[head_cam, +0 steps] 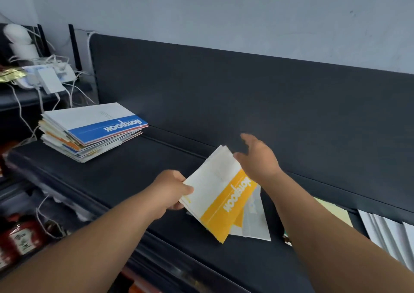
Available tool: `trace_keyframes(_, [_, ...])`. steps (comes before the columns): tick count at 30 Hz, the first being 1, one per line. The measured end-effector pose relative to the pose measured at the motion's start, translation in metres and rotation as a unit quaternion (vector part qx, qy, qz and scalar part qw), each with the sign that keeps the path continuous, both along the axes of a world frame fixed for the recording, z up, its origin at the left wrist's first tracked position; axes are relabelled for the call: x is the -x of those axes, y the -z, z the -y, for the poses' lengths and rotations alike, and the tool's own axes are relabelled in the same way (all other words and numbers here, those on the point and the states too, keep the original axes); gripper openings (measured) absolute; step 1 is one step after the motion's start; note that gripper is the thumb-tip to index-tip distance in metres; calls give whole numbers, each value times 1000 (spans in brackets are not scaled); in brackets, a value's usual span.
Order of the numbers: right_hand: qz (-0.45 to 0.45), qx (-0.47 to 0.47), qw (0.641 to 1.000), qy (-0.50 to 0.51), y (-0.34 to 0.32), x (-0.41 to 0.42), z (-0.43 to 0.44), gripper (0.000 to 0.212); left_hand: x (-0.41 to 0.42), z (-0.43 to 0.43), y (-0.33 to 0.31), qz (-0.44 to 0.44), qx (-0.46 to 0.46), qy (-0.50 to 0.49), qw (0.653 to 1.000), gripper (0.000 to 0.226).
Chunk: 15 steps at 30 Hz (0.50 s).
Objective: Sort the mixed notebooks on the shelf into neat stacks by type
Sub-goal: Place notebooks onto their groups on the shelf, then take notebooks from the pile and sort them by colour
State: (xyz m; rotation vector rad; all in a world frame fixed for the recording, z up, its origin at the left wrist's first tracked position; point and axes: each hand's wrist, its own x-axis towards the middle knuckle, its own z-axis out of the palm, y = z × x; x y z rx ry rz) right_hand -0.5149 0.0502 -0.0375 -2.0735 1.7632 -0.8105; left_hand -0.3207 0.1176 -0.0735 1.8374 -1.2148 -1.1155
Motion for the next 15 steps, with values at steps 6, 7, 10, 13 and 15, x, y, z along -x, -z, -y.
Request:
trace_keyframes(6, [-38,-41,998,-35,27,-29,-16,53,-23,15,7,196,30,32,980,69])
trace_keyframes(7, [-38,-44,997,-41,29,-38,-16,51,-33,20,5,216,46,25,975,68])
trace_keyframes(10, [-38,-40,996,-64,28,-74,-12,49,-68,37,0,280,93,13,955,65])
trace_keyframes(13, [-16,-37,996,-79,25,-122,0,47,-113,54,-6,338,141,5,930,64])
trace_keyframes(15, [21,-53,995,-79,27,-159,12,47,-148,66,-10,384,164,1,909,63])
